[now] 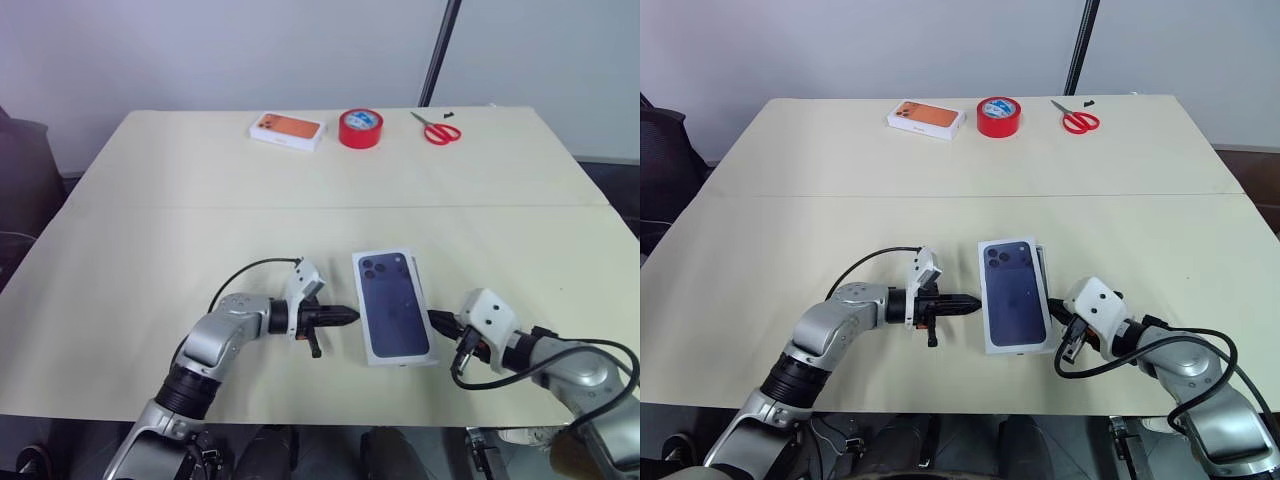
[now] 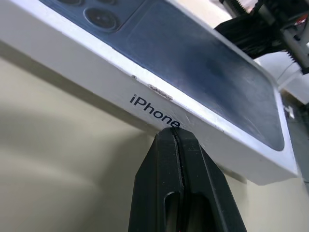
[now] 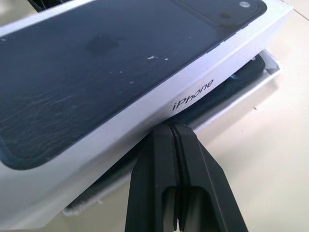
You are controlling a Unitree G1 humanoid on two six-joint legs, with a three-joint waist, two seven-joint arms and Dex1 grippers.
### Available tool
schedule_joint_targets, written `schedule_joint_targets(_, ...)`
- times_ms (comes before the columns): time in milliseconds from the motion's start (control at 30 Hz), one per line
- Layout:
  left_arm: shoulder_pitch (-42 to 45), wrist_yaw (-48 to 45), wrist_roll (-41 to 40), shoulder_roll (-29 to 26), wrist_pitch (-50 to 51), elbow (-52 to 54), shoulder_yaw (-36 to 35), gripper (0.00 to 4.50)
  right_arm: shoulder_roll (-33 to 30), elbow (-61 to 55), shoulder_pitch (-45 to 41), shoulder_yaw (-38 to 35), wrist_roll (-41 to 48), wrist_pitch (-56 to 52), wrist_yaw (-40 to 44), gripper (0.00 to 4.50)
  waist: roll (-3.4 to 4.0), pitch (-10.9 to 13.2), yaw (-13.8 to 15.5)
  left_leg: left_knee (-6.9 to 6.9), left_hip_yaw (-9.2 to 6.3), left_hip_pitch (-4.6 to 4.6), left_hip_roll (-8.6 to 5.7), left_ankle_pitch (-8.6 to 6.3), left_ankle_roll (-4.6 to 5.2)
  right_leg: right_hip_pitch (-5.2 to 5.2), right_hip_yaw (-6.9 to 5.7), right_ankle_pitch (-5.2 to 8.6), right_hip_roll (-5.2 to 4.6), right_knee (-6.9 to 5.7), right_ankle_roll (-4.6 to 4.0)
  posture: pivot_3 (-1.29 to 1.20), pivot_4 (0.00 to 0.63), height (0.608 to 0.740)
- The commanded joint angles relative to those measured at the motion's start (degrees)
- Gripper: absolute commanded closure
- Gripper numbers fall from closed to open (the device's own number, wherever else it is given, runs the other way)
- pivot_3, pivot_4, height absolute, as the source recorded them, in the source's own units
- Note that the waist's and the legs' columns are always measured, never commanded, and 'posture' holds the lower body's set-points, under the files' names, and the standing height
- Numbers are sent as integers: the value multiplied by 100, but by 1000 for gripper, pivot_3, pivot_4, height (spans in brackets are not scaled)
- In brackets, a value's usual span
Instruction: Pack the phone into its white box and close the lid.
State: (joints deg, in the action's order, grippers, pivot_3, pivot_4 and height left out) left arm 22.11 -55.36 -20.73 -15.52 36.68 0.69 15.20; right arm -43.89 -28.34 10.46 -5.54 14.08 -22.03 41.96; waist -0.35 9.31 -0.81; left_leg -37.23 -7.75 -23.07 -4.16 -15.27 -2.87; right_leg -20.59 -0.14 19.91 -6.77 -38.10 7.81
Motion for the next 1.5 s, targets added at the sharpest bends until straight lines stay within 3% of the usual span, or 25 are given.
schedule_joint_targets(33, 99, 188, -21, 192, -176, -75, -44, 4500, 27, -111, -50, 115, 1, 37, 72, 4446, 0, 0, 9, -1, -1, 0, 0, 0, 0, 2, 0, 0, 0, 1, 0, 0, 150, 740)
schedule_joint_targets(267, 277, 342, -46, 457, -180, -161, -16, 4500, 24, -42, -138, 98, -29, 3, 46, 4446, 0, 0, 9, -1, -1, 0, -1, 0, 0, 1, -1, 0, 0, 0, 0, 0, 150, 740)
schedule_joint_targets(533, 247, 346, -137, 354, -104, -73, -128, 4500, -12, 104, -205, 44, -231, 31, -69, 4446, 0, 0, 6, -1, -1, 0, -1, 0, 0, 2, -1, 0, -1, 1, 0, 0, 150, 740)
schedule_joint_targets(1033, 323, 480, -193, 471, -200, -190, -159, 4500, -320, 380, -8, -859, -98, 134, 196, 4446, 0, 0, 2, -1, 2, 1, -2, 0, 0, 2, -1, 0, 0, 1, 0, 0, 150, 740)
schedule_joint_targets(1500, 347, 674, -217, 563, -188, -226, -236, 4500, 126, 284, -734, -403, -40, -135, -131, 4446, 0, 0, 3, -1, 1, 2, -1, 0, 0, 3, 1, 0, -2, 1, 0, 0, 150, 740)
